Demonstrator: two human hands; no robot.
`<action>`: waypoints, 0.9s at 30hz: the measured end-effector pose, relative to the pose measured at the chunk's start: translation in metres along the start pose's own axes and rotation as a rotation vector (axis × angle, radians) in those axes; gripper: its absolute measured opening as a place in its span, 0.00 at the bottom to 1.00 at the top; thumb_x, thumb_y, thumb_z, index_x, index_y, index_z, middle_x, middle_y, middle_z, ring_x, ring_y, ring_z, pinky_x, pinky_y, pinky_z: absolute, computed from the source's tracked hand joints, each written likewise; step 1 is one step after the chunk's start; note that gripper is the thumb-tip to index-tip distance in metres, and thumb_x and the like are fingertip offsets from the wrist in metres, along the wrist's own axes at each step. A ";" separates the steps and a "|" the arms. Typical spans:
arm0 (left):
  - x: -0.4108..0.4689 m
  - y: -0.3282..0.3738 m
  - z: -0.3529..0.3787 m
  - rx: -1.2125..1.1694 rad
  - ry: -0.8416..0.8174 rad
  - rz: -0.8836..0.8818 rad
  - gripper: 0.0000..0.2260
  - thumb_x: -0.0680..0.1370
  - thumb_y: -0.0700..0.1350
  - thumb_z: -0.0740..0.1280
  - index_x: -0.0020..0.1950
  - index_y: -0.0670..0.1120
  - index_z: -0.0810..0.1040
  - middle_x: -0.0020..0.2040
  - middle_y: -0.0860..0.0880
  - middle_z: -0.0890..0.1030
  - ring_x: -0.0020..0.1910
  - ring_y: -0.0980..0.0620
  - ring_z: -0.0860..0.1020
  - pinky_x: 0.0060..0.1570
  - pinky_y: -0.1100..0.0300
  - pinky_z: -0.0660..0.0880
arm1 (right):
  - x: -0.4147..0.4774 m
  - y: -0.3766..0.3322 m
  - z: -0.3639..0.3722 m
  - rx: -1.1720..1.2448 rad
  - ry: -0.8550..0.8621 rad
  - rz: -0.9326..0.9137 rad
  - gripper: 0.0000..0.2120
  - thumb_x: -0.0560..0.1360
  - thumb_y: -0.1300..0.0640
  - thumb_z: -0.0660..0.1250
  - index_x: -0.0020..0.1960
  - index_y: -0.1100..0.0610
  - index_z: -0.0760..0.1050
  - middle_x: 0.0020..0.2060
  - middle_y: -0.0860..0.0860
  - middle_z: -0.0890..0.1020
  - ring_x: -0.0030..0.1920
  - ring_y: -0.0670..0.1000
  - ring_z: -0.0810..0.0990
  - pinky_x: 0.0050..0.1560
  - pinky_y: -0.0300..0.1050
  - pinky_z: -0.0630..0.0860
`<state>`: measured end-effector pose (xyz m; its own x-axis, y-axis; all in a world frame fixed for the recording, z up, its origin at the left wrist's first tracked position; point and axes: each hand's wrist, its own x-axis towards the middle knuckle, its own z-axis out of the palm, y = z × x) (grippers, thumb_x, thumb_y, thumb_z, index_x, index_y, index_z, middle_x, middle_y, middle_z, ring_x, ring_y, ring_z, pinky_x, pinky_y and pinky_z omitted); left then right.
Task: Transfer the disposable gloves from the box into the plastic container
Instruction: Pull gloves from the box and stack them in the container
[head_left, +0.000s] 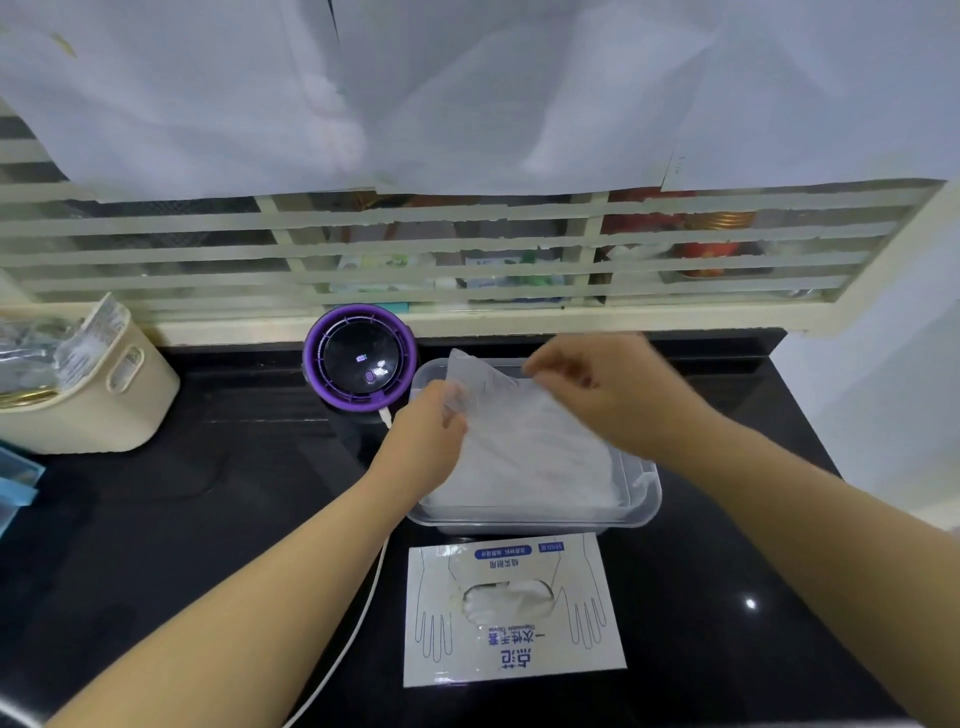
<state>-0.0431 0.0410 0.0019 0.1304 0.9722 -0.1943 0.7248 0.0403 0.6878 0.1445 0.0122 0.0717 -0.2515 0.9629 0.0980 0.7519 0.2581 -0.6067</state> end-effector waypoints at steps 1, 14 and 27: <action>0.000 -0.002 0.002 0.022 -0.003 0.010 0.09 0.81 0.39 0.59 0.61 0.43 0.72 0.45 0.47 0.77 0.37 0.54 0.73 0.36 0.64 0.70 | 0.002 0.005 0.015 -0.096 -0.139 0.014 0.14 0.78 0.55 0.64 0.63 0.50 0.75 0.55 0.45 0.79 0.50 0.40 0.77 0.55 0.36 0.75; -0.007 0.007 0.002 0.776 0.146 0.479 0.27 0.77 0.42 0.68 0.75 0.47 0.64 0.71 0.45 0.64 0.65 0.45 0.71 0.60 0.52 0.71 | 0.018 0.051 0.101 -0.483 -0.575 -0.044 0.30 0.74 0.44 0.68 0.73 0.44 0.61 0.76 0.51 0.54 0.73 0.55 0.56 0.70 0.55 0.60; 0.037 -0.021 0.048 0.897 -0.612 0.153 0.36 0.74 0.46 0.73 0.76 0.45 0.57 0.71 0.43 0.60 0.68 0.41 0.66 0.61 0.48 0.72 | 0.023 0.079 0.088 -0.259 -0.605 0.323 0.35 0.74 0.48 0.69 0.75 0.52 0.57 0.73 0.53 0.59 0.65 0.56 0.71 0.65 0.48 0.68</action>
<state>-0.0212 0.0654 -0.0534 0.3945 0.6639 -0.6353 0.8689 -0.4944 0.0229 0.1440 0.0481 -0.0436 -0.2289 0.8015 -0.5525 0.9466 0.0508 -0.3184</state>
